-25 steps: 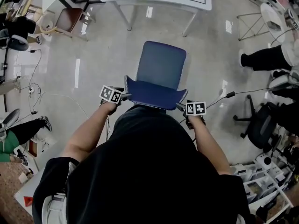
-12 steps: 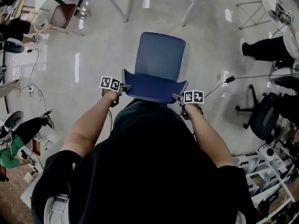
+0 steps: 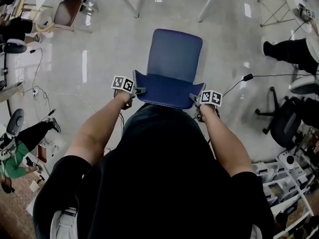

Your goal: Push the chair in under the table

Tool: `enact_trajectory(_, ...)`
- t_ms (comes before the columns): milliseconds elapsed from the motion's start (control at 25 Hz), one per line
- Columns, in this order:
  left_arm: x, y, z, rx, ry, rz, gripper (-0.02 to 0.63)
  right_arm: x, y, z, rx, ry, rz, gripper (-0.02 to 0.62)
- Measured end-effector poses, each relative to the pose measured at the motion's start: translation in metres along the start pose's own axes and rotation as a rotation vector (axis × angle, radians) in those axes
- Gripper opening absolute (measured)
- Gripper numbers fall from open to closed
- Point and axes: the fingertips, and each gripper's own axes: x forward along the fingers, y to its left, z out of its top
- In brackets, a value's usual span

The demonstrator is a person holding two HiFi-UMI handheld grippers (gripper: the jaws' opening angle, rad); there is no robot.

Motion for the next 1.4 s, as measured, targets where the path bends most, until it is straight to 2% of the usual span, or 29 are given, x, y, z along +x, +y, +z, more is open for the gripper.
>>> enact_trajectory(160,-0.001,-0.001,-0.001,0.039,0.041,0.01,0.42,0.001,-0.001,0.001,0.003,-0.01,-0.026,0.25)
enact_trajectory(360,-0.003,0.0,0.0,0.037,0.062,-0.005,0.417,0.002,-0.001,0.006,0.069,-0.038,-0.068,0.227)
enact_trajectory(640,-0.018,0.005,0.029,0.033,0.039,-0.031,0.413,0.007,0.016,0.031,0.099,-0.082,-0.076,0.212)
enact_trajectory(1240,-0.072,0.023,0.147,0.015,-0.049,-0.116,0.41,0.02,0.09,0.156,0.107,-0.19,-0.065,0.196)
enact_trajectory(1400,-0.085,0.025,0.172,0.005,-0.061,-0.127,0.41,0.021,0.106,0.183,0.104,-0.184,-0.067,0.196)
